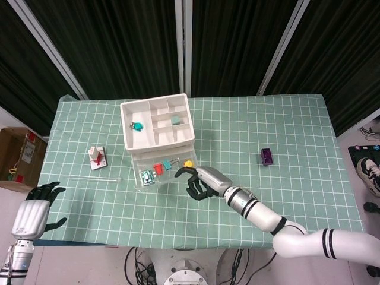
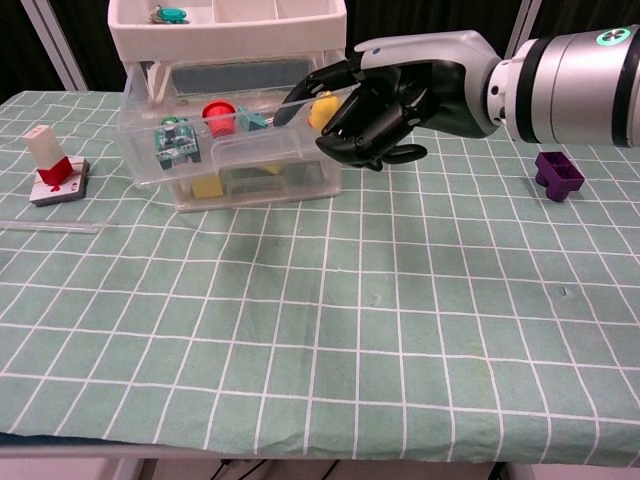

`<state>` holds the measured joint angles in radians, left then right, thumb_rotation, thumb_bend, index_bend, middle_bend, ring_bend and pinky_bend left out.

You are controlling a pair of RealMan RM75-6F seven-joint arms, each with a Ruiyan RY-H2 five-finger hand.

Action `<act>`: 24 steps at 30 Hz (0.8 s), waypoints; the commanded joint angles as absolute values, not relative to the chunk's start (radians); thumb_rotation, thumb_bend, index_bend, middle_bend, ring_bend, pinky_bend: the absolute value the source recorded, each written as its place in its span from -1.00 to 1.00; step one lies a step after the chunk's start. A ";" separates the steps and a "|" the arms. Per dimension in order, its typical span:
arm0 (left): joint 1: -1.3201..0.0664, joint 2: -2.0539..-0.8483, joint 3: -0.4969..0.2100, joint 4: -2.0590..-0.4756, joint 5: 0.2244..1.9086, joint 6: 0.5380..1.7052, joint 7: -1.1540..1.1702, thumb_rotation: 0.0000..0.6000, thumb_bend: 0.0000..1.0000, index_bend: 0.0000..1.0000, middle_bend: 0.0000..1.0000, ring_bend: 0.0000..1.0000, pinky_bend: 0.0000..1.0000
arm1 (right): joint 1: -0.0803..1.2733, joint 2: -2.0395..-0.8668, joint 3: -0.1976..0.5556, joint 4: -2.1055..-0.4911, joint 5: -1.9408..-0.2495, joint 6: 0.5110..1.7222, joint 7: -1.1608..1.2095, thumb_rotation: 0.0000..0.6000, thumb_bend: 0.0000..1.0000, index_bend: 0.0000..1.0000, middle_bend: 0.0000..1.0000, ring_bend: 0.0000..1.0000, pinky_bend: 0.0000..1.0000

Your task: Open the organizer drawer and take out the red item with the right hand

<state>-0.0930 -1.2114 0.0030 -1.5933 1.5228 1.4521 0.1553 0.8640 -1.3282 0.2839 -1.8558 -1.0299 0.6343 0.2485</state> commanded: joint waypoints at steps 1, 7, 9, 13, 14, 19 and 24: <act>-0.093 -1.212 0.003 -1.593 1.524 1.452 0.155 1.00 -1.00 -0.46 -0.65 -0.67 -0.58 | 0.848 -1.311 0.270 -1.878 -1.059 0.639 0.258 1.00 -0.08 -0.35 0.41 0.43 0.83; -0.093 -1.213 0.004 -1.591 1.523 1.452 0.153 1.00 -1.00 -0.46 -0.65 -0.67 -0.58 | 0.826 -1.288 0.257 -1.900 -1.103 0.641 0.286 1.00 -0.09 -0.68 0.41 0.43 0.83; -0.092 -1.211 0.003 -1.591 1.523 1.454 0.152 1.00 -1.00 -0.46 -0.65 -0.67 -0.58 | 0.820 -1.270 0.253 -1.906 -1.135 0.649 0.279 1.00 -0.16 -0.92 0.41 0.43 0.83; -0.088 -1.207 0.005 -1.592 1.526 1.461 0.151 1.00 -1.00 -0.46 -0.65 -0.67 -0.58 | 0.816 -1.195 0.246 -1.948 -1.188 0.661 0.227 1.00 -0.40 -1.00 0.41 0.43 0.83; -0.087 -1.206 0.005 -1.592 1.526 1.462 0.151 1.00 -1.00 -0.46 -0.65 -0.67 -0.58 | 0.820 -1.175 0.248 -1.959 -1.195 0.662 0.211 1.00 -0.47 -1.00 0.41 0.45 0.84; -0.081 -1.205 0.007 -1.592 1.530 1.473 0.147 1.00 -1.00 -0.46 -0.65 -0.67 -0.58 | 0.868 -1.074 0.281 -2.025 -1.166 0.661 0.101 1.00 -0.61 -0.99 0.45 0.55 0.89; -0.076 -1.207 0.009 -1.590 1.536 1.484 0.143 1.00 -1.00 -0.46 -0.65 -0.67 -0.58 | 0.973 -1.047 0.315 -2.026 -1.060 0.653 -0.039 1.00 -0.57 -0.47 0.70 0.78 1.00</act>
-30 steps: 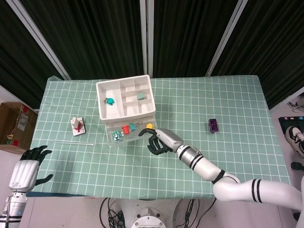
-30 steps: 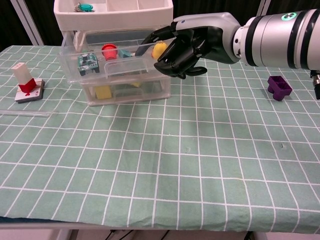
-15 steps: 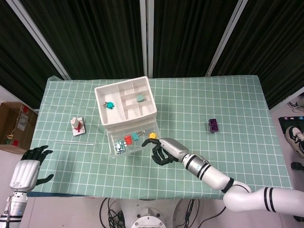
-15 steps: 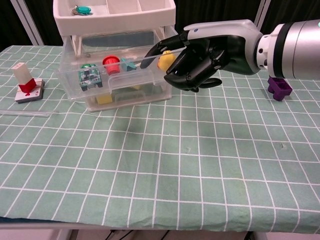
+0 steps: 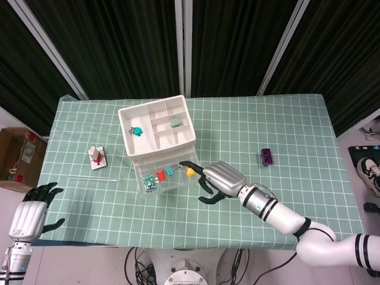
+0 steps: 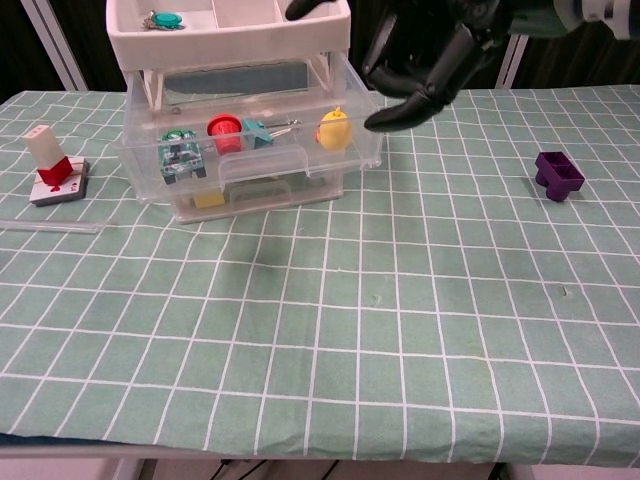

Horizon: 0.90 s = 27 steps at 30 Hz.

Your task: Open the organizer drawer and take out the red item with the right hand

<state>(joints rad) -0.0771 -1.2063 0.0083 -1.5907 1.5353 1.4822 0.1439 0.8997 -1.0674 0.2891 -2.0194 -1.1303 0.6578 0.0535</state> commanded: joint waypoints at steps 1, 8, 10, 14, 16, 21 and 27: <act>-0.074 -1.208 0.010 -1.589 1.537 1.485 0.141 1.00 -1.00 -0.46 -0.65 -0.67 -0.58 | 1.006 -1.051 0.314 -2.018 -1.021 0.652 -0.084 1.00 -0.56 -0.39 0.73 0.80 1.00; -0.067 -1.213 0.013 -1.582 1.534 1.488 0.133 1.00 -1.00 -0.46 -0.65 -0.67 -0.58 | 1.225 -1.136 0.248 -1.928 -0.729 0.696 -0.359 1.00 -0.55 -0.13 0.85 0.92 1.00; -0.066 -1.215 0.013 -1.578 1.532 1.488 0.130 1.00 -1.00 -0.46 -0.65 -0.67 -0.58 | 1.280 -1.177 0.228 -1.903 -0.649 0.725 -0.417 1.00 -0.55 -0.13 0.85 0.92 1.00; -0.065 -1.219 0.013 -1.571 1.530 1.486 0.125 1.00 -1.00 -0.46 -0.65 -0.67 -0.58 | 1.352 -1.249 0.207 -1.858 -0.551 0.746 -0.469 1.00 -0.58 -0.12 0.85 0.93 1.00; -0.064 -1.219 0.013 -1.569 1.528 1.485 0.123 1.00 -1.00 -0.46 -0.65 -0.67 -0.58 | 1.381 -1.282 0.200 -1.831 -0.522 0.750 -0.487 1.00 -0.58 -0.12 0.85 0.93 1.00; -0.062 -1.219 0.012 -1.566 1.524 1.484 0.119 1.00 -1.00 -0.46 -0.65 -0.67 -0.58 | 1.422 -1.343 0.192 -1.781 -0.489 0.771 -0.509 1.00 -0.63 -0.21 0.85 0.93 1.00; -0.059 -1.221 0.010 -1.563 1.522 1.486 0.116 1.00 -1.00 -0.46 -0.65 -0.67 -0.58 | 1.448 -1.388 0.186 -1.738 -0.458 0.778 -0.515 1.00 -0.66 -0.25 0.85 0.93 1.00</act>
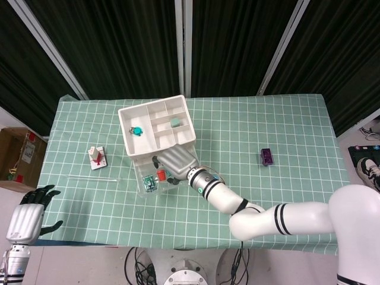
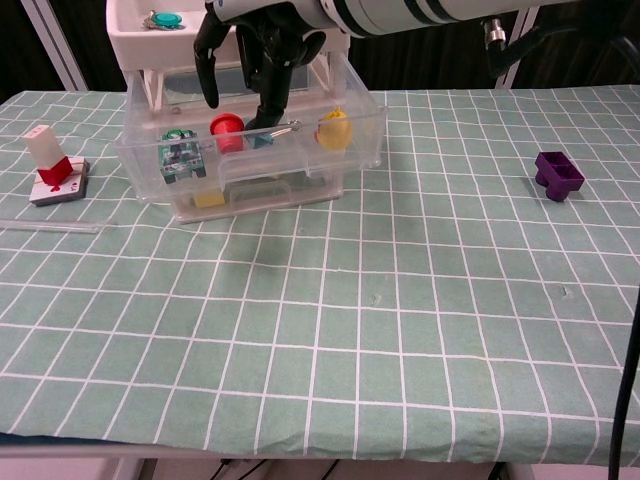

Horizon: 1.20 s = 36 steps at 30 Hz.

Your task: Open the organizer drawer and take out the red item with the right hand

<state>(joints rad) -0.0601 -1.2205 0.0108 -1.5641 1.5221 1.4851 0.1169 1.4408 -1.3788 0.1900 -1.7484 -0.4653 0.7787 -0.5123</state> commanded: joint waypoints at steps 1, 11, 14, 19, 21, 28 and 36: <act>-0.059 -1.221 0.010 -1.563 1.522 1.487 0.116 1.00 -1.00 -0.46 -0.65 -0.67 -0.58 | 1.451 -1.392 0.184 -1.734 -0.457 0.778 -0.516 1.00 -0.66 -0.25 0.85 0.93 1.00; -0.061 -1.224 0.007 -1.563 1.523 1.485 0.117 1.00 -1.00 -0.46 -0.65 -0.67 -0.58 | 1.473 -1.422 0.178 -1.697 -0.430 0.763 -0.511 1.00 -0.66 -0.25 0.85 0.93 1.00; -0.061 -1.223 0.006 -1.564 1.522 1.485 0.117 1.00 -1.00 -0.46 -0.65 -0.67 -0.58 | 1.478 -1.431 0.178 -1.685 -0.429 0.756 -0.508 1.00 -0.66 -0.26 0.85 0.93 1.00; -0.059 -1.221 0.005 -1.563 1.521 1.487 0.117 1.00 -1.00 -0.46 -0.65 -0.67 -0.58 | 1.484 -1.441 0.176 -1.673 -0.428 0.750 -0.500 1.00 -0.68 -0.25 0.85 0.94 1.00; -0.060 -1.221 0.005 -1.563 1.521 1.487 0.116 1.00 -1.00 -0.46 -0.65 -0.67 -0.58 | 1.487 -1.447 0.174 -1.668 -0.427 0.752 -0.500 1.00 -0.68 -0.22 0.85 0.95 1.00; -0.058 -1.222 0.004 -1.560 1.523 1.489 0.108 1.00 -1.00 -0.46 -0.65 -0.67 -0.58 | 1.492 -1.464 0.170 -1.653 -0.425 0.778 -0.508 1.00 -0.64 0.17 0.87 0.98 1.00; -0.059 -1.223 0.002 -1.555 1.524 1.490 0.103 1.00 -1.00 -0.46 -0.65 -0.67 -0.58 | 1.476 -1.438 0.182 -1.697 -0.442 0.831 -0.511 1.00 -0.52 0.38 0.88 0.99 1.00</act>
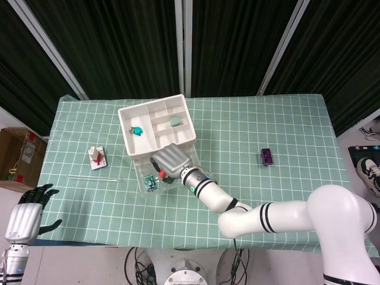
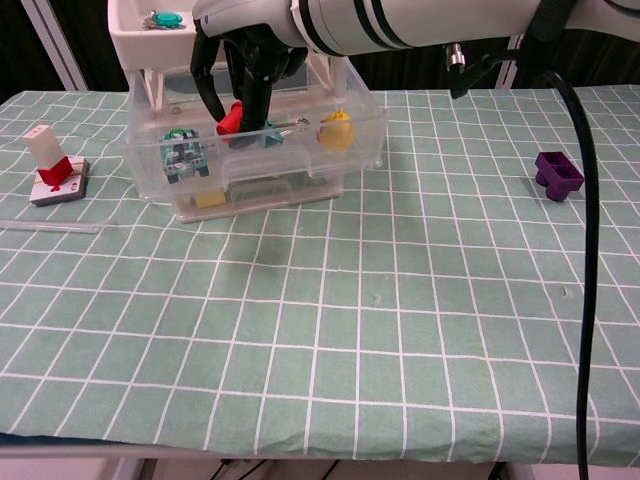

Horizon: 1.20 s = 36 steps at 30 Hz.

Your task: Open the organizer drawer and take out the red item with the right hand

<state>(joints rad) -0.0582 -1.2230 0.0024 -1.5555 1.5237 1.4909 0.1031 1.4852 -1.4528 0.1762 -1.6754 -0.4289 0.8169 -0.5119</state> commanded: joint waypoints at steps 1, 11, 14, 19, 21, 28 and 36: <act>-0.059 -1.223 0.002 -1.554 1.524 1.490 0.103 1.00 -1.00 -0.47 -0.65 -0.67 -0.58 | 1.471 -1.430 0.183 -1.708 -0.450 0.838 -0.510 1.00 -0.52 0.38 0.88 0.99 1.00; -0.066 -1.222 -0.005 -1.547 1.534 1.494 0.093 1.00 -1.00 -0.47 -0.65 -0.67 -0.58 | 1.272 -1.198 0.187 -1.995 -0.688 1.017 -0.408 1.00 -0.51 0.39 0.88 0.99 1.00; -0.068 -1.227 -0.005 -1.542 1.538 1.494 0.091 1.00 -1.00 -0.47 -0.65 -0.67 -0.58 | 1.150 -1.119 0.133 -2.057 -0.798 1.068 -0.334 1.00 -0.51 0.39 0.88 0.99 1.00; -0.075 -1.234 -0.008 -1.543 1.543 1.493 0.095 1.00 -1.00 -0.47 -0.65 -0.67 -0.58 | 0.986 -1.096 0.022 -1.998 -0.942 1.071 -0.214 1.00 -0.51 0.39 0.88 0.99 1.00; -0.079 -1.236 -0.010 -1.546 1.547 1.492 0.100 1.00 -1.00 -0.47 -0.65 -0.67 -0.58 | 0.949 -1.123 -0.007 -1.944 -0.971 1.045 -0.174 1.00 -0.51 0.39 0.88 0.99 1.00; -0.088 -1.233 -0.013 -1.572 1.555 1.490 0.126 1.00 -1.00 -0.47 -0.65 -0.67 -0.58 | 0.893 -1.298 -0.039 -1.715 -1.027 0.941 -0.123 1.00 -0.51 0.38 0.88 0.99 1.00; -0.085 -1.226 -0.009 -1.589 1.547 1.488 0.142 1.00 -1.00 -0.47 -0.65 -0.67 -0.58 | 0.890 -1.474 -0.013 -1.548 -1.079 0.888 -0.149 1.00 -0.51 0.10 0.88 0.98 1.00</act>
